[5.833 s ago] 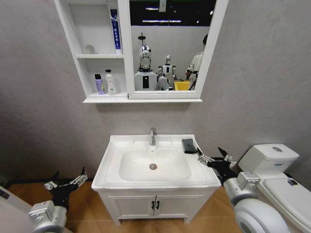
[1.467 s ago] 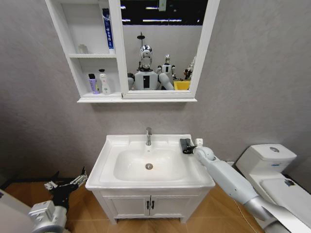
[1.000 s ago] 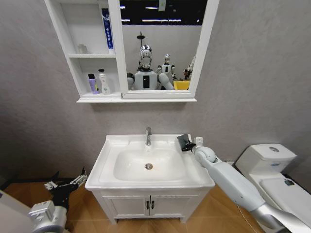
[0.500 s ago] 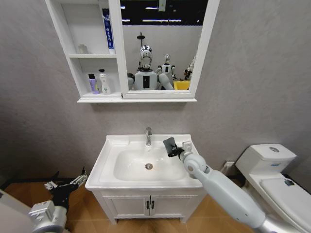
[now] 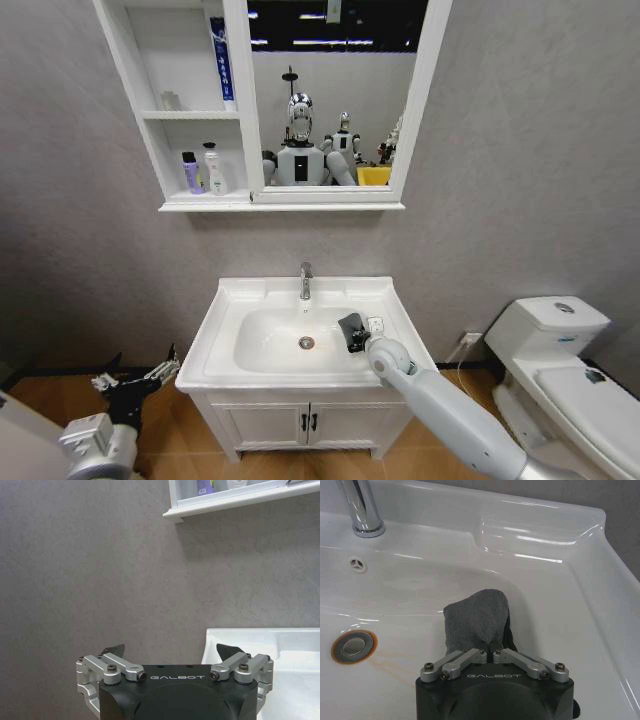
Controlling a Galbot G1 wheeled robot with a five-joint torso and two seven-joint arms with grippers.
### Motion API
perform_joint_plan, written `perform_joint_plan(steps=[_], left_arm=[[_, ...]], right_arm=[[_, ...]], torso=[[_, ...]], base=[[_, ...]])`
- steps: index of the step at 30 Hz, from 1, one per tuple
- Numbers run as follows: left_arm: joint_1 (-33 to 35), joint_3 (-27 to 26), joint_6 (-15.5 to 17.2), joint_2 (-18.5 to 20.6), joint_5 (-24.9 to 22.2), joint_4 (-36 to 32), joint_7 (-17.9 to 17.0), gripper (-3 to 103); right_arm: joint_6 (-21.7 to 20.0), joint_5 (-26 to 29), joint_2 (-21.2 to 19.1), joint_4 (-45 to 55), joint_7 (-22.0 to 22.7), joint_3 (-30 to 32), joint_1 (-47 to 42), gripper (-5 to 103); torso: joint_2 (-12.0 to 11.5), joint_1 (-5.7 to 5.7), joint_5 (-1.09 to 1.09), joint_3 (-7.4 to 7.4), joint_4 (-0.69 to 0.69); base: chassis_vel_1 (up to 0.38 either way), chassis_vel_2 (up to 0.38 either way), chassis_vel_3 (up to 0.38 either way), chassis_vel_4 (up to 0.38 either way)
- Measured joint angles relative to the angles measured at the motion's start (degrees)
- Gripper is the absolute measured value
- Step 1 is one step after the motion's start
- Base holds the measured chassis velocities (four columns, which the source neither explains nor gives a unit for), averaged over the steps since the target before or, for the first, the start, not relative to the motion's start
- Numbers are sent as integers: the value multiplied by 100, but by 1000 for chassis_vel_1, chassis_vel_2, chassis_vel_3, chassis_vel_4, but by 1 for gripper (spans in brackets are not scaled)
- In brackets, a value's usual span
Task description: Move facial cleanser and shampoo from washbasin to cabinet, then wipe washbasin with towel.
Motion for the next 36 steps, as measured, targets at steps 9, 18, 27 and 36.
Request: perform_joint_plan(steps=[9,18,27,36], left_arm=[[0,0,0,0,0,0,0,100],[0,0,0,0,0,0,0,100],[0,0,0,0,0,0,0,100],[1,0,0,0,0,0,0,100]], right_arm=[[-21,-53,86,-233,87,-96,45,1],[21,-92,197,-389,148,-70,-41,1],[116,-230,550,-745,61,-125,-18,1],[183,-405,1043,-1160,-89,-266,133,1]], torso=[[0,0,0,0,1],[0,0,0,0,1],[0,0,0,1,-1],[-1,0,0,1,0]], base=[[0,0,0,0],[0,0,0,0],[0,0,0,0],[0,0,0,0]])
